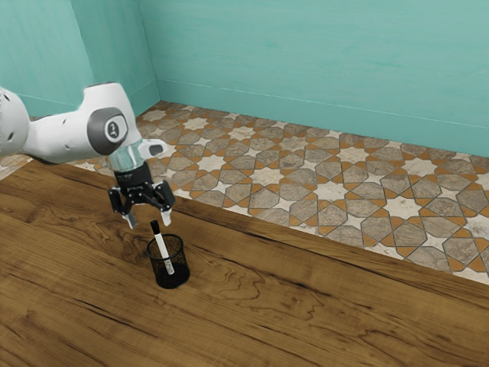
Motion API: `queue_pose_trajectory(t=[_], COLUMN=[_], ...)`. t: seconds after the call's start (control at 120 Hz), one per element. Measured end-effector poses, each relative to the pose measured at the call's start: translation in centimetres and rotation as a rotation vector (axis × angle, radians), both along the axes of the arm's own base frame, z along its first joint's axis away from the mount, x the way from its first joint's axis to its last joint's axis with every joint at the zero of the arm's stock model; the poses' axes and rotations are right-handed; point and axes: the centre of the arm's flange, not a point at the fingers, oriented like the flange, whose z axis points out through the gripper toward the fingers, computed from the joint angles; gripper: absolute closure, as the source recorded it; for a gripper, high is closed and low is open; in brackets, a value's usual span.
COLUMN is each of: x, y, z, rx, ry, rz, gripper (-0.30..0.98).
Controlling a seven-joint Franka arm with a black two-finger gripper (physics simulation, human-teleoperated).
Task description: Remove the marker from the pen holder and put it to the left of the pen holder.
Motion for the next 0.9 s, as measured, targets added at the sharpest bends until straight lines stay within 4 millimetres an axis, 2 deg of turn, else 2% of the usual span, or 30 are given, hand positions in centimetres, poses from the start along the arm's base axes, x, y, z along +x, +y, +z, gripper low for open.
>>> queue_pose_trajectory(t=[0.067,0.258,0.367,0.483,0.533,0.725,0.817,0.9], x=[0.0,2.0,1.6,0.9,0.9,1.1,1.2,1.9], y=[-0.2,-0.8,-1.1,-1.2,-1.2,-1.0,-1.0,-0.9], z=[-0.7,-1.5,-0.7,-1.4,-1.3,-0.9,-0.7,0.8], rx=[-0.001,0.000,-0.007,-0.015,-0.015,-0.015,-0.015,-0.001], ry=[0.003,-0.005,-0.008,0.017,0.020,0.018,0.016,-0.001], rz=[-0.007,-0.038,-0.049,-0.055,-0.059,-0.072,-0.077,-0.093], gripper=[0.00,0.00,0.00,0.02,0.09,0.51,0.62,0.69])
